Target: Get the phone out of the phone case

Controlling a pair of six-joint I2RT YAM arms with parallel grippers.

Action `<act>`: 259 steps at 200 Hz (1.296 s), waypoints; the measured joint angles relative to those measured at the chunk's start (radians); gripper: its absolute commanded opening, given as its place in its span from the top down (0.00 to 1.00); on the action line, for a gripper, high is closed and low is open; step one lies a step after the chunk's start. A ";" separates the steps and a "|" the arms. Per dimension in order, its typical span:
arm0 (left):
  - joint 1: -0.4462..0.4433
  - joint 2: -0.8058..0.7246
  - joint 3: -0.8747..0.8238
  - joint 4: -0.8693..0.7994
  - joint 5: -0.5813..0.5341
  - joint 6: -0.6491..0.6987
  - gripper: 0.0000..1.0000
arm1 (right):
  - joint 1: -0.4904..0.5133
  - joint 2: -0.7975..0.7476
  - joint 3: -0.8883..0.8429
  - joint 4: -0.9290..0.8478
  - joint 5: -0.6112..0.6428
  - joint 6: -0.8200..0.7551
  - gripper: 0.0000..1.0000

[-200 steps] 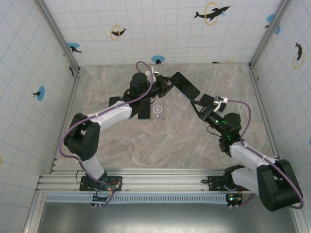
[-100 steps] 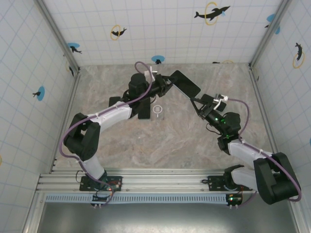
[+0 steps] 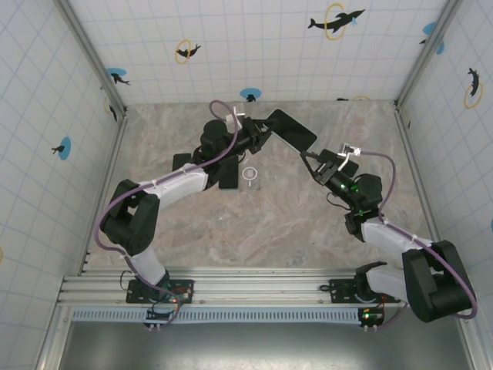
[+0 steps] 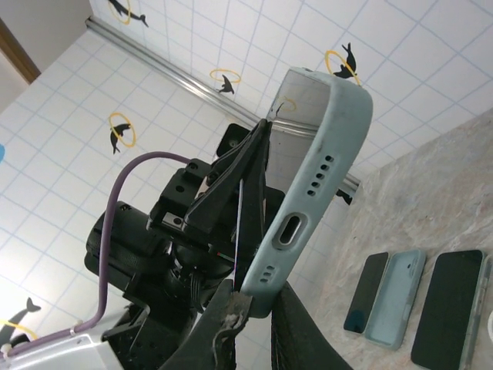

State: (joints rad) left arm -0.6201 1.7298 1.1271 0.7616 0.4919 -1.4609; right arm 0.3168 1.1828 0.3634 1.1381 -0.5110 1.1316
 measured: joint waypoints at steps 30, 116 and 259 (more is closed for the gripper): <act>0.000 0.000 0.000 0.005 -0.028 -0.023 1.00 | -0.009 -0.003 0.034 -0.076 -0.031 -0.120 0.92; -0.058 -0.061 0.001 -0.016 0.060 -0.043 1.00 | -0.045 0.027 0.043 -0.299 -0.058 -0.257 0.83; 0.032 -0.065 0.045 -0.147 0.064 0.077 1.00 | -0.011 0.035 -0.015 0.191 -0.126 0.040 0.59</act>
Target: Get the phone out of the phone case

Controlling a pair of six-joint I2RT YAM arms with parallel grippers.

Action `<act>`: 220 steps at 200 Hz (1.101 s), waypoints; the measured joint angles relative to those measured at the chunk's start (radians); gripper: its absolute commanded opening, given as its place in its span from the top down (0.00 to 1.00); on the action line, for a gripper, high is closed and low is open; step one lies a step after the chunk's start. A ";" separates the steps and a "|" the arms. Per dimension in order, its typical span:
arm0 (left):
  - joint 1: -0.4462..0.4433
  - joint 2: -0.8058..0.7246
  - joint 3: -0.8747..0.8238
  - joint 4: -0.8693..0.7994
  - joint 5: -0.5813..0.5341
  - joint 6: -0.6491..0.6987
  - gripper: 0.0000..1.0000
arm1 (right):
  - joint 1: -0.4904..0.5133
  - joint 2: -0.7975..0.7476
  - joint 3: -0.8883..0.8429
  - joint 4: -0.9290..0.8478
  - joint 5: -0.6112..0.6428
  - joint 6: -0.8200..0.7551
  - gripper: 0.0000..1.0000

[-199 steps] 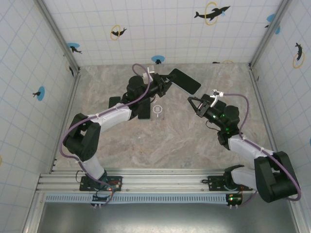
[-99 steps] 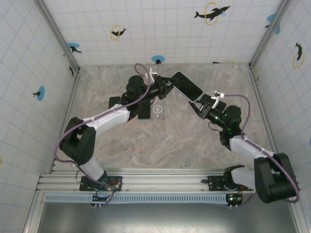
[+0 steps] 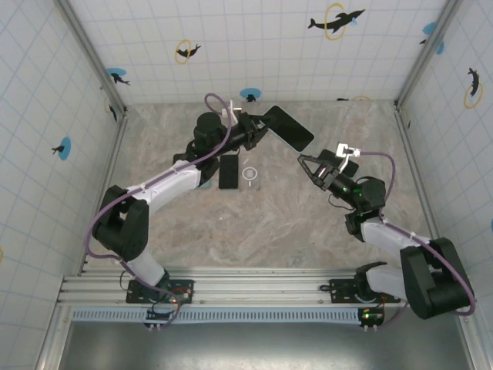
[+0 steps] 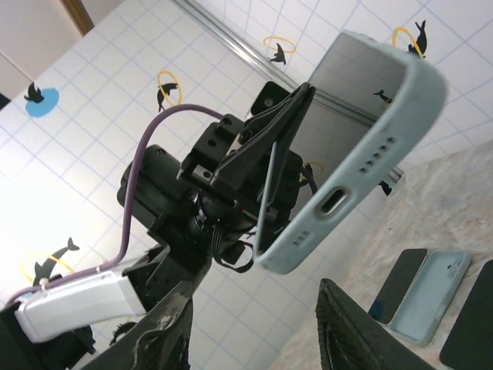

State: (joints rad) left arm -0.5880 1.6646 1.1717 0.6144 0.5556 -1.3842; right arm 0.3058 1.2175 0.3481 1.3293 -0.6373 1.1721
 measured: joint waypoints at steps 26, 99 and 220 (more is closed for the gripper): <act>0.000 0.000 0.000 0.000 0.003 -0.001 1.00 | 0.002 0.035 0.001 0.037 0.015 0.048 0.65; 0.000 -0.002 -0.019 0.023 0.006 -0.011 1.00 | 0.013 0.079 0.038 0.069 0.018 0.091 0.76; 0.001 -0.022 -0.032 0.037 -0.022 -0.015 1.00 | 0.002 0.044 0.103 -0.127 -0.047 -0.110 0.92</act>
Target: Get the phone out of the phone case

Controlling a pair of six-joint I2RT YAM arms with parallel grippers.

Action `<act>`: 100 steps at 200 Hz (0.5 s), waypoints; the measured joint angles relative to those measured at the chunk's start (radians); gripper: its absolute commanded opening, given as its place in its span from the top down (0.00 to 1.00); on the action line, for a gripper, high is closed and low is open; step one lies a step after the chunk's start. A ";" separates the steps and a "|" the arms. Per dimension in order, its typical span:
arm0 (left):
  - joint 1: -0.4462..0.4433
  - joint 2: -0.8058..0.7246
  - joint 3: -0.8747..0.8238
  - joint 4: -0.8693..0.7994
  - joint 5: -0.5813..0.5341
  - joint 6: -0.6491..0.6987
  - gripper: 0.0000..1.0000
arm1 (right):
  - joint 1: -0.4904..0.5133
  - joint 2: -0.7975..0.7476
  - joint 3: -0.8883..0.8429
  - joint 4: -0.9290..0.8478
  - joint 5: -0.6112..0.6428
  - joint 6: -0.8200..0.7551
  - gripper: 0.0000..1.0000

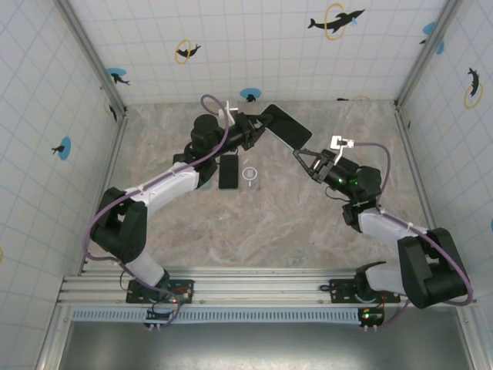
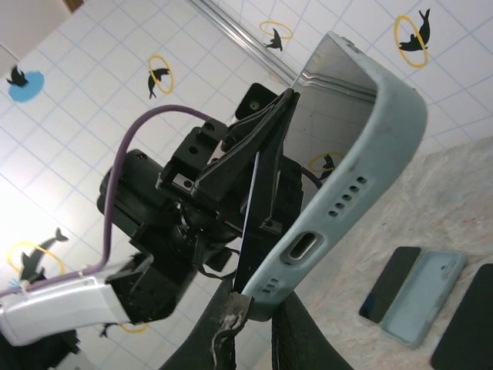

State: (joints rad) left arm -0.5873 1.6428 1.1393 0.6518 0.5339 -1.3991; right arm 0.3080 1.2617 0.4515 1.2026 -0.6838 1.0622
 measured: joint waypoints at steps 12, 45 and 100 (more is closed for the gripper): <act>-0.001 0.000 0.000 -0.003 -0.004 -0.005 1.00 | -0.001 -0.015 0.003 -0.042 -0.008 -0.046 0.92; -0.008 0.000 0.000 -0.014 -0.016 -0.023 1.00 | -0.008 -0.019 0.004 -0.116 -0.022 -0.119 0.93; -0.016 -0.003 0.000 -0.021 -0.032 -0.018 1.00 | -0.022 -0.015 0.004 -0.102 -0.039 -0.081 0.91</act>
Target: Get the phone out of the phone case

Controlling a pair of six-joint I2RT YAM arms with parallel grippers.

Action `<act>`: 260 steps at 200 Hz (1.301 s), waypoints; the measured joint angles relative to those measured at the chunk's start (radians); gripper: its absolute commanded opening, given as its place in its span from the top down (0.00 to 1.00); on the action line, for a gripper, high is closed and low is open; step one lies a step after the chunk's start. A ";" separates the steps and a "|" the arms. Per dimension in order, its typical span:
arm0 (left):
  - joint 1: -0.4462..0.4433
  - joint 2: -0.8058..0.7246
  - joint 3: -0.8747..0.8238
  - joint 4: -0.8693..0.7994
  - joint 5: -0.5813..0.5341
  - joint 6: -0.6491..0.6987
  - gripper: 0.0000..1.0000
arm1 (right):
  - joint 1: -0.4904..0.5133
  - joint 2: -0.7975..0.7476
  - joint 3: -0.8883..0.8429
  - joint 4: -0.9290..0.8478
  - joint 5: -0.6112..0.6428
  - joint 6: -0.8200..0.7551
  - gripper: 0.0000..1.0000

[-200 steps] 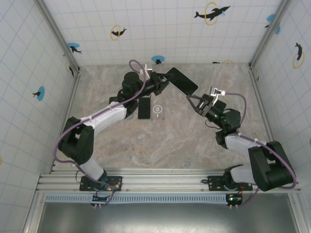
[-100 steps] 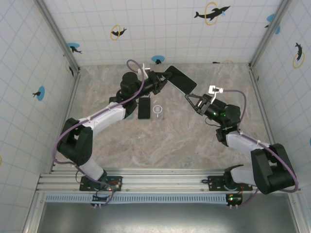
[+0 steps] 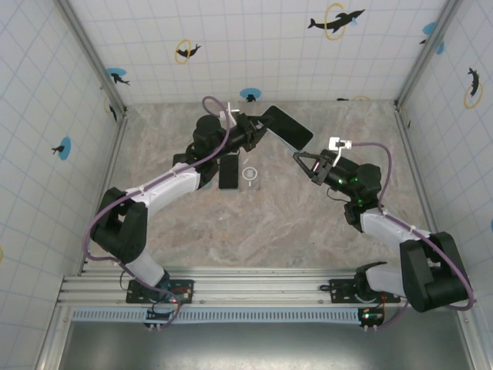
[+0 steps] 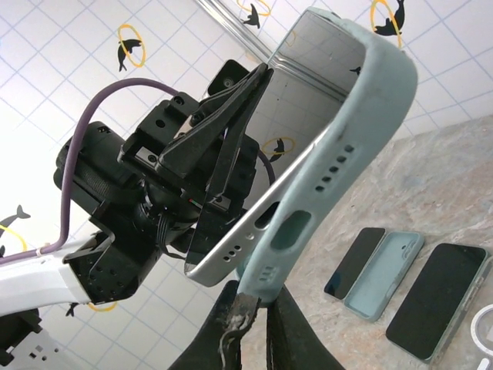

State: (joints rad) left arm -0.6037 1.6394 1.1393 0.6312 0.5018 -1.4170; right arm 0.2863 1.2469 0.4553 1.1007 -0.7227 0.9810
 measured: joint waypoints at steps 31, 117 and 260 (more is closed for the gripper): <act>-0.005 -0.013 0.023 -0.053 -0.003 0.051 1.00 | -0.008 0.001 -0.009 0.054 -0.013 0.066 0.81; 0.052 -0.075 0.048 -0.233 0.159 0.441 1.00 | -0.087 -0.097 0.002 -0.181 -0.149 -0.179 0.49; 0.130 -0.221 0.037 -0.450 0.616 1.065 1.00 | 0.021 -0.048 0.294 -1.064 -0.380 -1.244 0.62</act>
State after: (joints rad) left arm -0.4740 1.4185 1.1767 0.1810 1.1183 -0.3523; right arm 0.3077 1.1988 0.7498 0.0368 -1.1027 -0.2626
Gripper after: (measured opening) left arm 0.131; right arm 0.399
